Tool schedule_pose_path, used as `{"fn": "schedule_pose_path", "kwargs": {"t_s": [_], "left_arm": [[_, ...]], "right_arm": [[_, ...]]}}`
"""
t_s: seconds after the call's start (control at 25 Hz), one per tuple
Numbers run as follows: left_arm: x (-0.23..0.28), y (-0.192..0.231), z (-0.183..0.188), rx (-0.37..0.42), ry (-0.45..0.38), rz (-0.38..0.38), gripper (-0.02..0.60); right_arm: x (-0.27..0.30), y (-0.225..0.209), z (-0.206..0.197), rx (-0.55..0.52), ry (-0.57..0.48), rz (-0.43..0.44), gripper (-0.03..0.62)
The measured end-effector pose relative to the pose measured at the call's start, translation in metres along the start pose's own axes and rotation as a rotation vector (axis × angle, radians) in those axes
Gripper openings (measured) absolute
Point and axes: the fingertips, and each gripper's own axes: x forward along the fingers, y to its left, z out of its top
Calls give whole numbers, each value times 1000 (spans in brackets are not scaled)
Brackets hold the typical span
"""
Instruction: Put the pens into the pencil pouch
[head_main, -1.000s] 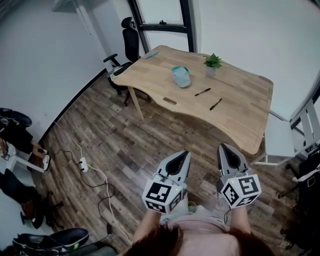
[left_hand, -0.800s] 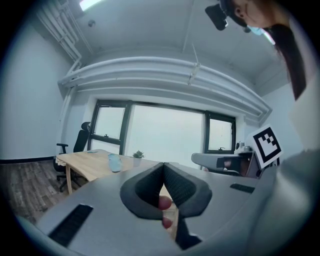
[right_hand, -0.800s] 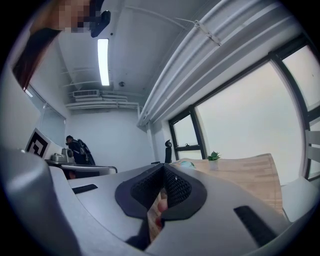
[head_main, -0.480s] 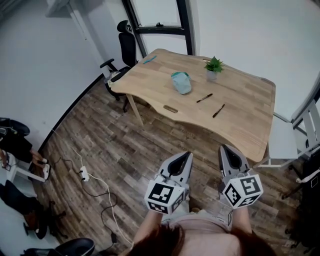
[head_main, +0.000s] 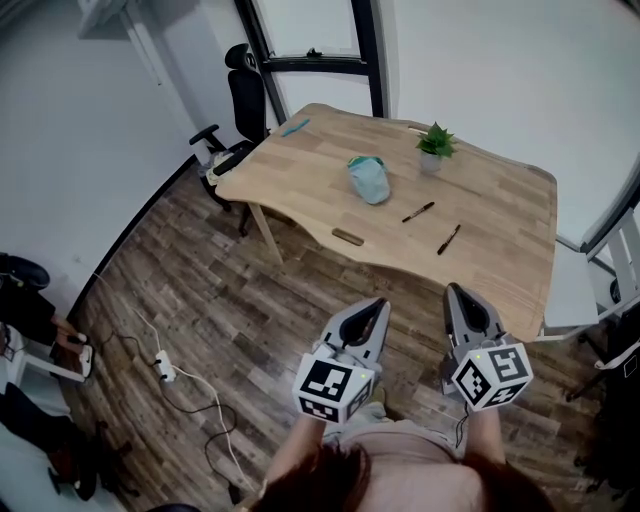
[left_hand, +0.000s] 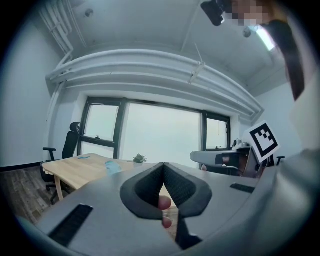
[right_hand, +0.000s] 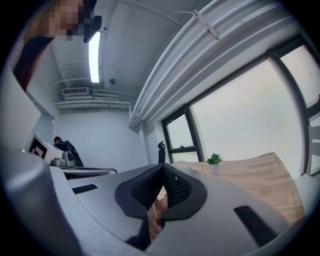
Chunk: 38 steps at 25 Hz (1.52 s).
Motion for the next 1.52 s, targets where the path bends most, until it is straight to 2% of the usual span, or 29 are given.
{"fn": "schedule_pose_path", "kwargs": {"t_s": [0.36, 0.76, 1.08, 1.52], "left_arm": [[10, 45, 5, -7, 8, -44, 2], [24, 66, -2, -26, 22, -62, 2], [61, 82, -2, -43, 24, -83, 2], [134, 129, 9, -51, 35, -81, 2]], "right_arm": [[39, 4, 1, 13, 14, -54, 0], [61, -3, -8, 4, 54, -83, 0], [93, -31, -13, 28, 78, -88, 0], [162, -88, -14, 41, 124, -134, 0]]}}
